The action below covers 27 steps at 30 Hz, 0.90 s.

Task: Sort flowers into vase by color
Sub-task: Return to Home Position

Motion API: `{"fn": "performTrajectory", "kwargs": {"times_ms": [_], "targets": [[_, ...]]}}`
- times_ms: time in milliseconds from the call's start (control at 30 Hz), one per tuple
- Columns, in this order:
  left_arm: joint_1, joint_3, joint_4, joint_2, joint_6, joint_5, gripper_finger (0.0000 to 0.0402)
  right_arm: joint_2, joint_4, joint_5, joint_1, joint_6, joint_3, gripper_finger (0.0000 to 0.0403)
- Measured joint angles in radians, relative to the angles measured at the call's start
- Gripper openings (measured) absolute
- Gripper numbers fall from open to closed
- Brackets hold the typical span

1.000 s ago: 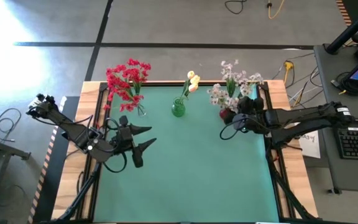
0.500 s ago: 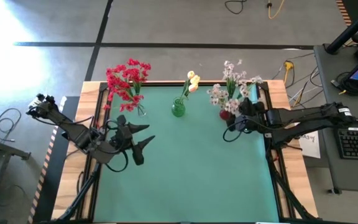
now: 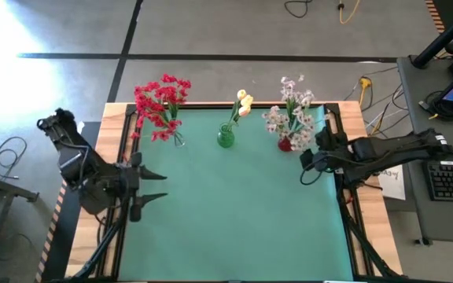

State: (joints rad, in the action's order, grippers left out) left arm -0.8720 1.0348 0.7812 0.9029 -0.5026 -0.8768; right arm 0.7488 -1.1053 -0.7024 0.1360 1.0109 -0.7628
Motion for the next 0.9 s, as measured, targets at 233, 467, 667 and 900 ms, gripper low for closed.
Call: {"fn": "performTrajectory", "kwargs": {"times_ms": [233, 467, 667, 900], "targets": [[-0.017, -0.003, 0.013, 0.006, -0.224, 0.171, 0.0206, -0.073, 0.004, -0.007, 0.107, -0.002, 0.0, 0.0323], [-0.032, -0.037, -0.044, 0.024, -0.004, 0.142, 0.0206, -0.109, 0.02, -0.083, 0.207, -0.092, 0.0, 0.0323], [-0.09, -0.112, -0.19, -0.127, 0.213, 0.1, 0.0206, -0.186, 0.122, -0.157, 0.351, -0.207, 0.012, 0.0326], [-0.132, -0.374, -0.511, -0.382, 0.417, 0.222, 0.0206, -0.315, 0.37, -0.181, 0.509, -0.421, 0.118, 0.0325]]}}
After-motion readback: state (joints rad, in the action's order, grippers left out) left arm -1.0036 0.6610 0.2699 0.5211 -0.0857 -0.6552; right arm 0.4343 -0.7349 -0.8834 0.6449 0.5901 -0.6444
